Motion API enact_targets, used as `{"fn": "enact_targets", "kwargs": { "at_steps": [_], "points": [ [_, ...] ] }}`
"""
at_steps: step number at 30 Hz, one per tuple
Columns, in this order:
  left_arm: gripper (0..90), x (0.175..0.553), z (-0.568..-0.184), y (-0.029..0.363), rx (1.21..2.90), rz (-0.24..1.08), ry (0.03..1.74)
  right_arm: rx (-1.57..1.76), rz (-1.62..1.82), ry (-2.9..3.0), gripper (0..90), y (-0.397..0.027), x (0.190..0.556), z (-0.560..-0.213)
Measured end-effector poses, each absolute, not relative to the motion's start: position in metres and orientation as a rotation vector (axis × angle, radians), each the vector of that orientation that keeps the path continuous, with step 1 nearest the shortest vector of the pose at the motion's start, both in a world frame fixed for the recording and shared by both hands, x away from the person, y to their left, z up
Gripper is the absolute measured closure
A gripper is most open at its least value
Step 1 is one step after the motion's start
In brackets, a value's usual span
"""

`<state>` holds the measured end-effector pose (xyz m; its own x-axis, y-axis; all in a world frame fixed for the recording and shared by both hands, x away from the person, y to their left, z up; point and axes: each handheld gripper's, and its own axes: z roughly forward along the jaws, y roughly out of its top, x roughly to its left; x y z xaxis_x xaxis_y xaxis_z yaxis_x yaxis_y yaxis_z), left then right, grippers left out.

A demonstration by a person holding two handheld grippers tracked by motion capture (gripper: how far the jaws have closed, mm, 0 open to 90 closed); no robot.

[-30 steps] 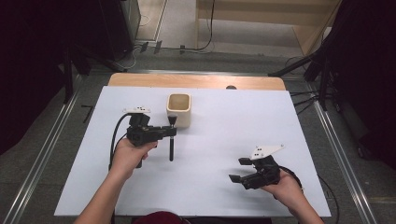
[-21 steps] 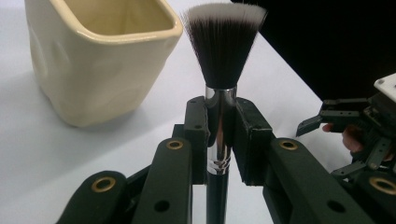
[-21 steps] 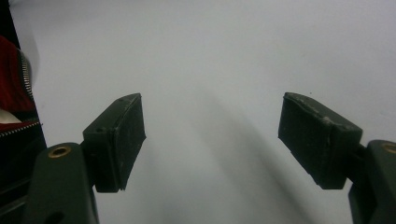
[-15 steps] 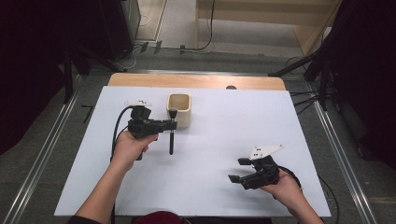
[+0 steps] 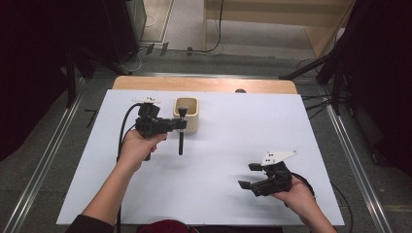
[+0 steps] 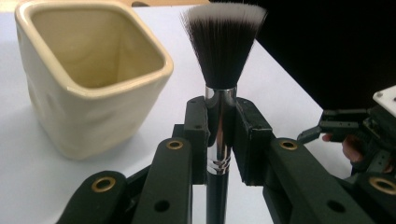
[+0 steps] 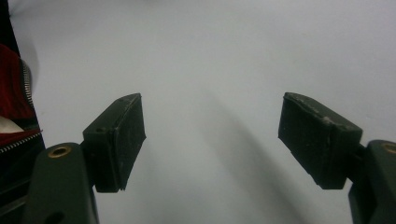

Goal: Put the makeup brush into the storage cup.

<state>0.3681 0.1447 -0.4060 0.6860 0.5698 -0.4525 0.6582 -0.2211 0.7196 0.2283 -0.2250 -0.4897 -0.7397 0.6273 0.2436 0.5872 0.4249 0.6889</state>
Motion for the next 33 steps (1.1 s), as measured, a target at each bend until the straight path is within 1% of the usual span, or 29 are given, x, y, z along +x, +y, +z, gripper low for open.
{"fn": "enact_targets", "kwargs": {
  "at_steps": [12,27,33],
  "points": [
    [77.3,0.382,-0.386,0.134,1.879,-0.026,0.952,1.115,1.228,2.615,24.0,-0.223,0.228,-0.490],
    [77.3,0.395,-0.372,0.136,1.822,0.009,0.959,1.113,1.234,2.615,24.1,-0.223,0.227,-0.489],
    [77.3,0.400,-0.364,0.135,1.808,0.050,0.951,1.106,1.236,2.619,24.0,-0.222,0.227,-0.490]
  ]
}}
